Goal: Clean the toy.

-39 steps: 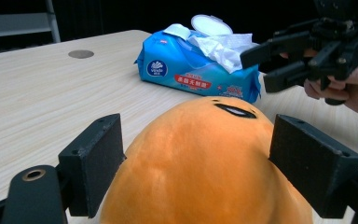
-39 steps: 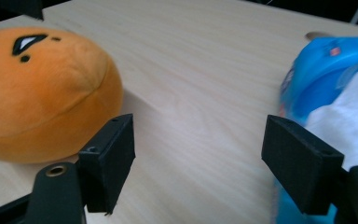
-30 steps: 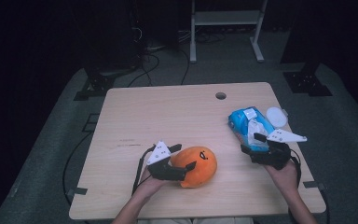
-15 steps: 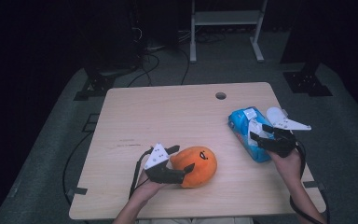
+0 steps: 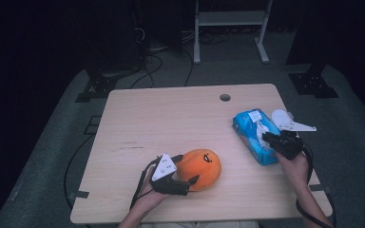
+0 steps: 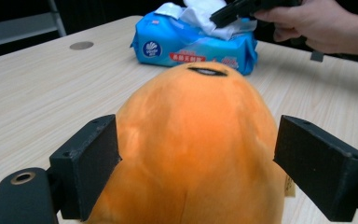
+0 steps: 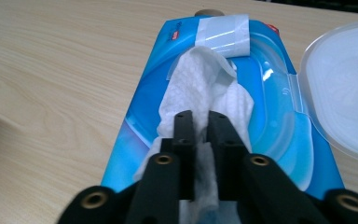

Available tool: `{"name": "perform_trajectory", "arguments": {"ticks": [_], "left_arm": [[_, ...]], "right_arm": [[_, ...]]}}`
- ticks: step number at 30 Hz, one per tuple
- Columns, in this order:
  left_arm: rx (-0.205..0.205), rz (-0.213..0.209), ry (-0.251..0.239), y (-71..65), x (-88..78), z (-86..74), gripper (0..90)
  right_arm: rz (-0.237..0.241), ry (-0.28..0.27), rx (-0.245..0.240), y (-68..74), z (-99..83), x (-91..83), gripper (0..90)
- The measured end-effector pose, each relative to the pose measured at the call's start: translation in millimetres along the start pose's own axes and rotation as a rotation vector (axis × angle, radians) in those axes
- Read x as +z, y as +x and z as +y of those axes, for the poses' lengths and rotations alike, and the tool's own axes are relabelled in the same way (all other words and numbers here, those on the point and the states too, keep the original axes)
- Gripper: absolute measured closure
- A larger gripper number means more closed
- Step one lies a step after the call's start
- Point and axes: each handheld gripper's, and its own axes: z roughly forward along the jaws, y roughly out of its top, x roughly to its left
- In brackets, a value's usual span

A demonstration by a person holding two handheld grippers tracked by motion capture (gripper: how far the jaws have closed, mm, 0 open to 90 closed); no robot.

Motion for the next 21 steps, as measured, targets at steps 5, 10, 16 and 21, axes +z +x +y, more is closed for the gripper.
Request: {"name": "perform_trajectory", "arguments": {"ticks": [5,10,16,21], "left_arm": [[-0.001,0.009,0.033,0.0,-2.1,-7.8,13.5],[-0.013,0.02,0.034,3.9,-1.0,-12.4,14.0],[-0.03,0.018,0.036,9.5,0.0,-17.2,14.6],[-0.025,0.013,0.029,10.8,1.4,-18.5,14.5]], "right_arm": [[0.076,-0.018,0.058,-5.8,1.6,-5.5,86.1],[0.128,-0.053,0.063,-1.0,6.4,-14.5,86.4],[0.232,-0.12,0.025,20.0,14.6,-37.5,86.6],[0.351,-0.171,0.0,43.8,22.3,-51.5,86.7]]}}
